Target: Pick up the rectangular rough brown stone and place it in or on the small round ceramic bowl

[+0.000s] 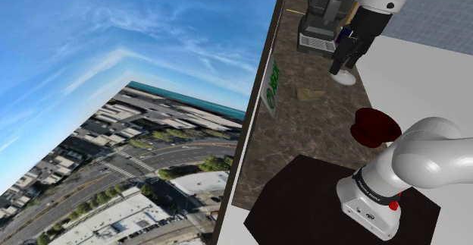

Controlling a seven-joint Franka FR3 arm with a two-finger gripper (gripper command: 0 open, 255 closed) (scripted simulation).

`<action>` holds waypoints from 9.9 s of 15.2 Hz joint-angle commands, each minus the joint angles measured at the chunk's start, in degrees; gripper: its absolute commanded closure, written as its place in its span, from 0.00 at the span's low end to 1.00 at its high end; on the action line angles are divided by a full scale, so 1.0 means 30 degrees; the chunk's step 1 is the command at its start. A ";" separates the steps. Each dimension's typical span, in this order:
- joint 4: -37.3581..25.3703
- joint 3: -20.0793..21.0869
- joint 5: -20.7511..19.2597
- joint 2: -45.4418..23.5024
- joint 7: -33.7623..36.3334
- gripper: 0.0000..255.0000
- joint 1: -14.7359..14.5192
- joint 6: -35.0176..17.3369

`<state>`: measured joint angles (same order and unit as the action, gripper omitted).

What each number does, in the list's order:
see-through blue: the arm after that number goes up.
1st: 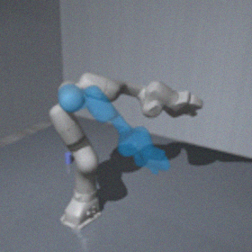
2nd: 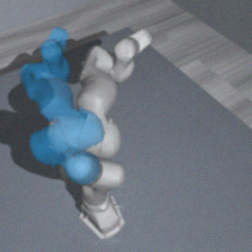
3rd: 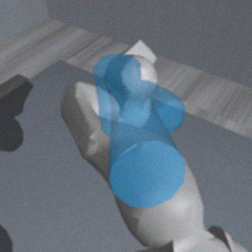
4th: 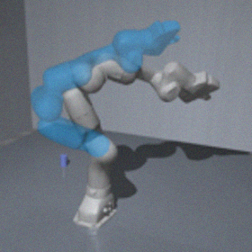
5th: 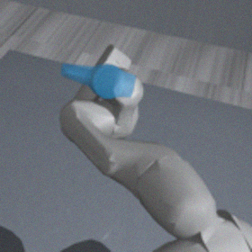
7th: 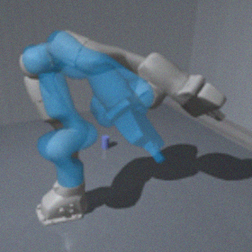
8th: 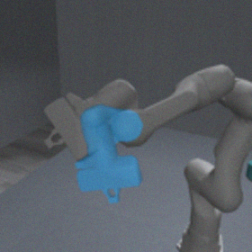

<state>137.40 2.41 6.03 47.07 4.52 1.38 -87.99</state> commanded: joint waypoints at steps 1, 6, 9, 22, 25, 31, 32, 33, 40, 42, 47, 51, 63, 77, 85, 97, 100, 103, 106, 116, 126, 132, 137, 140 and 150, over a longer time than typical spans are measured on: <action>0.0000 0.0000 0.0000 0.0000 0.0000 0.00 0.0000 0.0000; 0.1418 -0.1847 -0.1498 -0.1080 -0.3446 0.00 0.0064 -0.1884; 0.1930 -0.2939 -0.2354 -0.2155 -0.5467 0.00 0.0140 -0.3159; 0.1051 -0.7194 -0.4404 -1.0077 -1.3957 0.00 0.0025 -0.9182; 0.0162 -0.7896 -0.4193 -1.2451 -1.5981 0.00 -0.0066 -1.0440; -0.2313 -0.8548 -0.2968 -1.7470 -2.0106 0.00 0.0121 -1.2450; -0.2454 -0.8524 -0.2898 -1.7712 -2.0295 0.00 0.0174 -1.2525; -0.2322 -0.8512 -0.2844 -1.7851 -2.0337 0.00 0.0202 -1.2787; -0.1555 -0.8451 -0.2408 -1.8867 -2.0666 0.00 0.0346 -1.4506; -0.1558 -0.8449 -0.2405 -1.8870 -2.0668 0.00 0.0347 -1.4506; -0.1559 -0.8449 -0.2405 -1.8869 -2.0666 0.00 0.0346 -1.4503; -0.1555 -0.8450 -0.2408 -1.8864 -2.0666 1.00 0.0347 -1.4502; -0.1886 -0.8575 -0.2979 -1.7617 -2.0332 1.00 0.0231 -1.3010; -0.3242 -0.8572 -0.3887 -1.5235 -1.9815 1.00 0.0096 -0.9421; -0.4376 -0.8473 -0.4172 -1.4249 -1.9674 1.00 0.0048 -0.7357; -0.0628 -0.8908 -0.6542 -0.9059 -1.9944 1.00 0.1267 -0.6272; 0.0967 -0.9123 -0.7534 -0.7023 -2.0258 1.00 0.2055 -0.5956; 0.2380 -0.9371 -0.8527 -0.5002 -2.0728 1.00 0.2978 -0.5467; 0.3607 -0.9674 -0.9528 -0.3012 -2.1376 1.00 0.4022 -0.4827; 0.6490 -1.1180 -1.2546 0.1602 -2.3851 1.00 0.7281 -0.3516; 0.8346 -1.2575 -1.3831 0.0492 -2.3377 1.00 0.7492 -0.6441; 0.8457 -1.2665 -1.3915 0.0376 -2.3352 1.00 0.7516 -0.6664; 0.8457 -1.2665 -1.3915 0.0380 -2.3353 0.00 0.7517 -0.6660; 0.8458 -1.2664 -1.3916 0.0381 -2.3353 0.00 0.7518 -0.6660; 0.6551 -1.1288 -1.2472 0.1007 -2.3510 0.00 0.6943 -0.4136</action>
<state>157.07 -31.46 -31.39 50.07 -65.98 22.20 -100.45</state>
